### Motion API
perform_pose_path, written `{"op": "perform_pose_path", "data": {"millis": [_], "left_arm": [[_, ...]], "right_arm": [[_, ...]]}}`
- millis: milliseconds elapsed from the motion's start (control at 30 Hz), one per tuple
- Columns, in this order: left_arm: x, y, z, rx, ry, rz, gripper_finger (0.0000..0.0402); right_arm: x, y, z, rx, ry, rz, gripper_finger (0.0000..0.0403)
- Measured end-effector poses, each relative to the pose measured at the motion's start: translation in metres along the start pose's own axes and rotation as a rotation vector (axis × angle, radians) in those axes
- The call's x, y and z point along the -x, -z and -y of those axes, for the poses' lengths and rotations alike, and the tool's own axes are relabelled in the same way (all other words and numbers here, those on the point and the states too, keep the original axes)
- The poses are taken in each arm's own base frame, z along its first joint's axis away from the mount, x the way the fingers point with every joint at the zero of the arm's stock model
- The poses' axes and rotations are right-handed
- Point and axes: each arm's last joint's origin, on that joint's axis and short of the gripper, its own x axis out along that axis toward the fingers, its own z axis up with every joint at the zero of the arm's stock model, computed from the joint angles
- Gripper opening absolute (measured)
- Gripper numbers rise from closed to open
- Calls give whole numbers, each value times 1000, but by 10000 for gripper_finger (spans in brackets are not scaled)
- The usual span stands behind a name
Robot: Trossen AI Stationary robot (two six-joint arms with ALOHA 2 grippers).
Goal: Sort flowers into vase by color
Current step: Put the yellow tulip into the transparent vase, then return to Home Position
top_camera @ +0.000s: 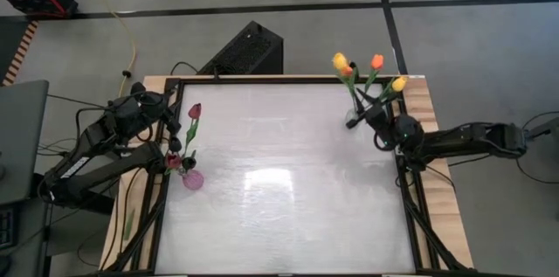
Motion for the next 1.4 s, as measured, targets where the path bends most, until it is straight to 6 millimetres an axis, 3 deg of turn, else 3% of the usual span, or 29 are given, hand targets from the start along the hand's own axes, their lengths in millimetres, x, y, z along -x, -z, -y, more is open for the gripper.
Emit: {"op": "perform_pose_path", "data": {"millis": [300,467,767,1100,1300,1400], "left_arm": [[0,0,0,0,0,0,125],[0,0,0,0,0,0,125],[0,0,0,0,0,0,125],[0,-3,-1,-11,-4,26,125],[1,-11,-3,27,-20,110,125],[1,-12,-3,67,-22,123,125]], "right_arm": [[8,-2,-3,26,113,-96,141],[18,-10,-10,68,54,-72,166],[26,-63,-23,7,-91,47,177],[40,-116,-45,-100,-463,-88,176],[52,-120,-54,-378,-907,-243,176],[56,-115,-67,-427,-1043,-330,176]]}}
